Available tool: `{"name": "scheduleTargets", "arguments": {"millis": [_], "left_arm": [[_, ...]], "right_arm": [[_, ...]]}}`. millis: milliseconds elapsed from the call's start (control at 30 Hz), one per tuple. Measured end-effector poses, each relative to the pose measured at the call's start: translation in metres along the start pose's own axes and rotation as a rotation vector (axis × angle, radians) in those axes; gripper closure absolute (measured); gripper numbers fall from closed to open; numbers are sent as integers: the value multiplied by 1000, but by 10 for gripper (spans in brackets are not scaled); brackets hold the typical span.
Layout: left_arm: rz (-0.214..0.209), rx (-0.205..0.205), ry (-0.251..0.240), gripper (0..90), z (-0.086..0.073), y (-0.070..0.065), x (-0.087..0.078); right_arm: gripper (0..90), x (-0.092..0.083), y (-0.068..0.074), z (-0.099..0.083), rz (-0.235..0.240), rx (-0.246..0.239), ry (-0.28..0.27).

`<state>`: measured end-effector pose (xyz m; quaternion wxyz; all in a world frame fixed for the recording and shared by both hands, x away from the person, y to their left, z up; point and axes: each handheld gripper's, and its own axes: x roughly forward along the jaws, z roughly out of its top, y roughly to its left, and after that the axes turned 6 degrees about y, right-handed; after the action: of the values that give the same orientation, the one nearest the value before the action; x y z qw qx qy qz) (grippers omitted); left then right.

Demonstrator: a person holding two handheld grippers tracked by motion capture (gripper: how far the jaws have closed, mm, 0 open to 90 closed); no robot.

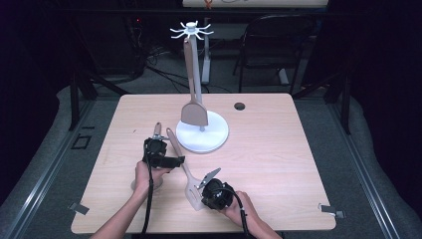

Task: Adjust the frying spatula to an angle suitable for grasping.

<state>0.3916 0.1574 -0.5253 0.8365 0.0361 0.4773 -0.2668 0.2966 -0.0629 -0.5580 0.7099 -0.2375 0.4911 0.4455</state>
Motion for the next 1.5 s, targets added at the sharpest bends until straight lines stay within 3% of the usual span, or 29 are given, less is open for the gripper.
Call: {"name": "scheduleTargets", "arguments": {"millis": [500,1033,1267,1500], "left_arm": [[27,-48,69,346,16,10,25],[-29,-60,106,492,22,17,38],[-34,-59,117,504,23,17,41],[-83,-82,105,533,21,22,41]], "right_arm": [[900,0,-2,0,6,-11,0],[900,0,-3,-1,12,-6,-2],[900,0,-3,-1,14,-5,0],[900,0,-3,-1,13,-4,0]]}}
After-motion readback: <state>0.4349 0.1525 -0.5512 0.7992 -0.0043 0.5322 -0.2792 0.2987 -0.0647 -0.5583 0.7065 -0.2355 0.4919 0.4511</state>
